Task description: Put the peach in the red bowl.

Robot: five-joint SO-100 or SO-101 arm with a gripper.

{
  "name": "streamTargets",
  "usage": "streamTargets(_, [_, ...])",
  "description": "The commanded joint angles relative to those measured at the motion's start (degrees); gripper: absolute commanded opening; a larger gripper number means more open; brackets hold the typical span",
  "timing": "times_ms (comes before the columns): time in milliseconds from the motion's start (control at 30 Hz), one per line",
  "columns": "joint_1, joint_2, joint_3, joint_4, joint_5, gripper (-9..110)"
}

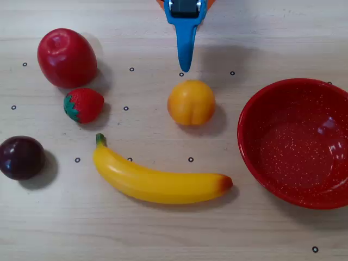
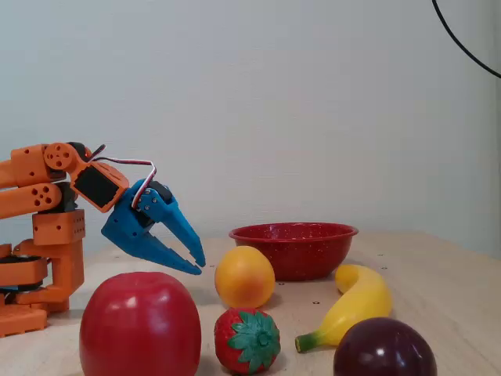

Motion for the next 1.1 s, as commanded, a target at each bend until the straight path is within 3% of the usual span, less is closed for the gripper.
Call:
streamTargets(0, [-1.05,0.62,0.00,-0.09,0.62,0])
streamTargets(767, [-1.49,-1.05,-0.18,-1.32,0.44,0])
streamTargets(1067, [1.05,-12.74,-6.77,-3.69,1.14,0])
